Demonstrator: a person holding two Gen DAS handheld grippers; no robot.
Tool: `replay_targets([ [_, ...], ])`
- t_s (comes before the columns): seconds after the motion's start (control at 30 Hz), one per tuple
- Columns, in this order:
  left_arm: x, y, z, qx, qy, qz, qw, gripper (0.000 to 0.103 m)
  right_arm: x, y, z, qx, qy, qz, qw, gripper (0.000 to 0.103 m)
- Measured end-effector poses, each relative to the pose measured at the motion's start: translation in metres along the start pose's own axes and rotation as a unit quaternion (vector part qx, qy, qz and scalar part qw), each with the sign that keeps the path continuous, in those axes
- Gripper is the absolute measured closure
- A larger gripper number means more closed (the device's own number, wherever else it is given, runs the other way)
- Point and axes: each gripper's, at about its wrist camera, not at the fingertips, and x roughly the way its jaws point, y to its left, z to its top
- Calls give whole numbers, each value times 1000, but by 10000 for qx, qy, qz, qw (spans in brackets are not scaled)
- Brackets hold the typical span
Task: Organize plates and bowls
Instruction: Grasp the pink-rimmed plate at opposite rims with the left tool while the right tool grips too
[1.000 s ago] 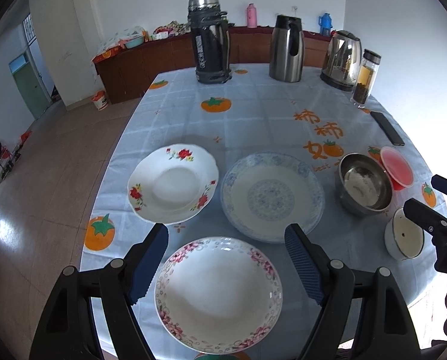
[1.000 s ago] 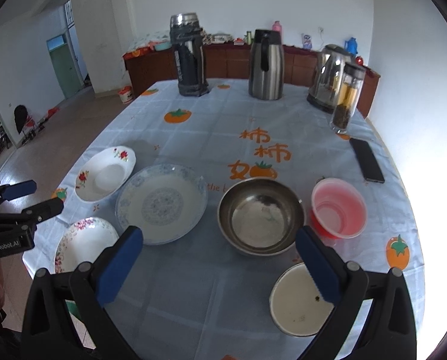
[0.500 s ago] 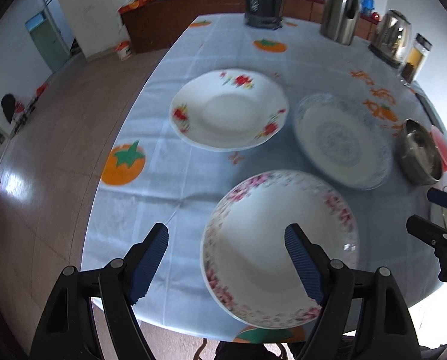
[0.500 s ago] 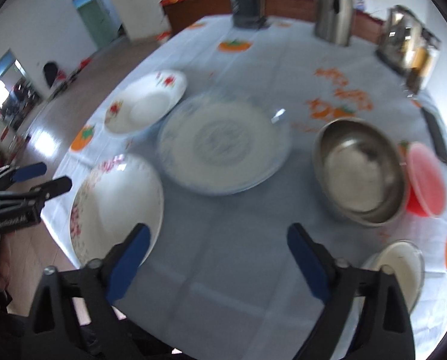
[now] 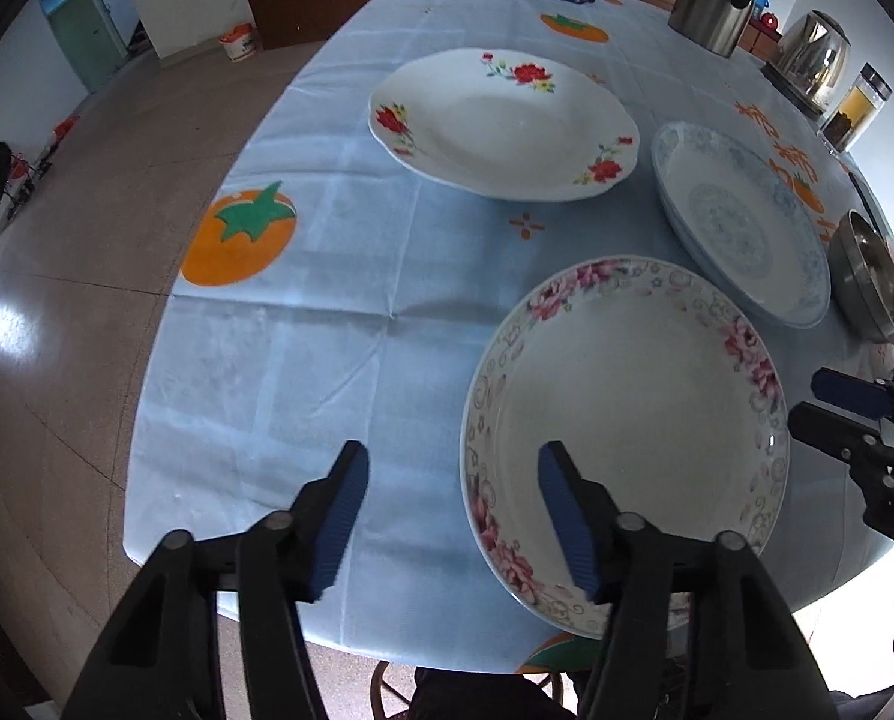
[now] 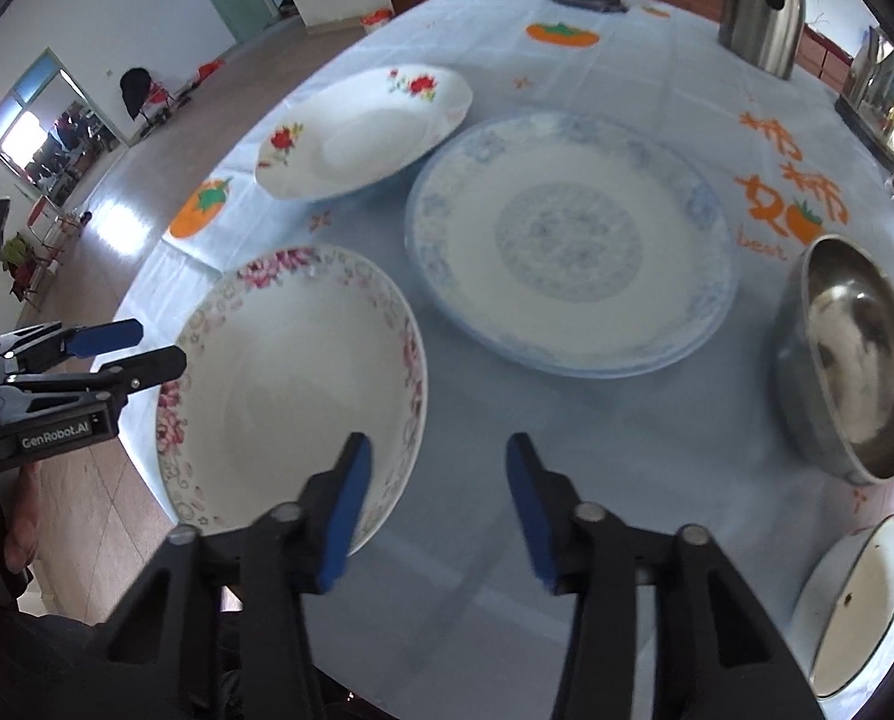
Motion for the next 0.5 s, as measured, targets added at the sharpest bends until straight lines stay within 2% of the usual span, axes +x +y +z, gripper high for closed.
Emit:
replay_targets([
  [0.07, 5, 0, -2, 71, 54, -32, 10000, 54, 7, 1, -1, 2, 69, -17, 10000, 64],
  [0.2, 8, 0, -3, 142, 79, -93, 9998, 56, 14, 4, -2, 12, 154, 16, 9999, 73],
  [0.27, 9, -1, -3, 183, 72, -133, 9997, 65, 17, 5, -2, 9, 184, 30, 9998, 76],
  [0.33, 12, -1, -3, 187, 105, -158, 9996, 66, 20, 5, -2, 17, 227, 66, 9997, 80],
  [0.5, 17, -5, -3, 209, 156, -238, 9994, 79, 25, 7, -4, -24, 272, 187, 9995, 88],
])
